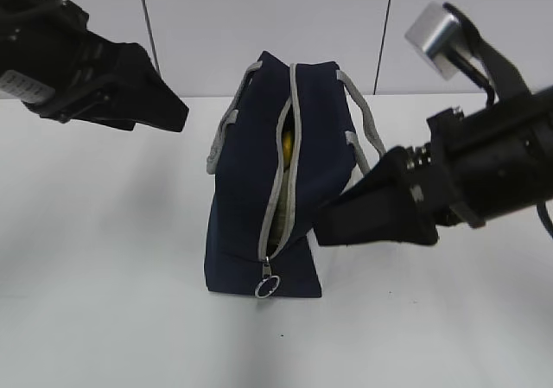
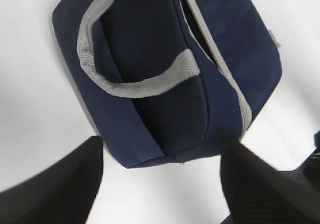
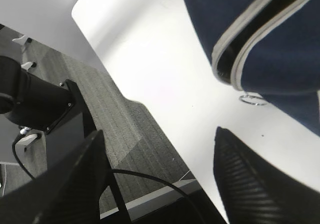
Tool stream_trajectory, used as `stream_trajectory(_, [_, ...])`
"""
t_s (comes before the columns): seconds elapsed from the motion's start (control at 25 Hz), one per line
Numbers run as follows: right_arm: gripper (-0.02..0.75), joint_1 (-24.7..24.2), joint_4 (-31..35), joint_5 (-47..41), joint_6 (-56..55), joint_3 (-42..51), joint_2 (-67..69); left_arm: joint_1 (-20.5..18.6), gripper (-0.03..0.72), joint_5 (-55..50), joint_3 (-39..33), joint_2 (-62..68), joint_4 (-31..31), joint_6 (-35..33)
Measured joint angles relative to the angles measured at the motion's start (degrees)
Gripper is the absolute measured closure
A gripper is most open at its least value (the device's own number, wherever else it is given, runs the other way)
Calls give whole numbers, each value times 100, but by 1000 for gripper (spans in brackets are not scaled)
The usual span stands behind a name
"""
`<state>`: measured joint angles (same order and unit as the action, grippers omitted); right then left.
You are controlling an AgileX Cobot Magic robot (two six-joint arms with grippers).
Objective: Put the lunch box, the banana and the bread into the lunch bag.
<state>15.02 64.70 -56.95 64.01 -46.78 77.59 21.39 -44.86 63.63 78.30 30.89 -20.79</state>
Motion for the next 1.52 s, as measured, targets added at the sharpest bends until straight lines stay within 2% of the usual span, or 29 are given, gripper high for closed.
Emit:
stream_trajectory(0.2, [239,0,253,0,968,551,163,0,201,0,-236,-433,-45,-13])
stream_trajectory(0.32, [239,0,21,-52,1847,607,388,0,201,-36,-272,-486,-63,-13])
stream_trajectory(0.44, [239,0,-58,-105,2272,607,618,0,201,-72,-295,-486,-63,-13])
stream_trajectory(0.68, [239,13,244,-56,3089,607,1044,0,201,-100,-303,-486,-76,-13])
stream_trajectory(0.8, [239,204,356,270,3549,607,1269,0,201,-100,-303,-486,-76,-13])
stream_trajectory(0.92, [239,618,409,744,3829,607,1514,0,201,-100,-303,-494,-81,-13])
stream_trajectory(1.12, [239,841,1378,1409,4540,584,1894,0,201,-100,-308,-493,-126,-13])
stream_trajectory(1.32, [239,892,2451,1454,5269,575,2302,0,202,-100,-308,-493,-189,-13])
stream_trajectory(1.52, [239,916,3078,1434,5671,562,2568,0,202,-100,-308,-493,-237,-13])
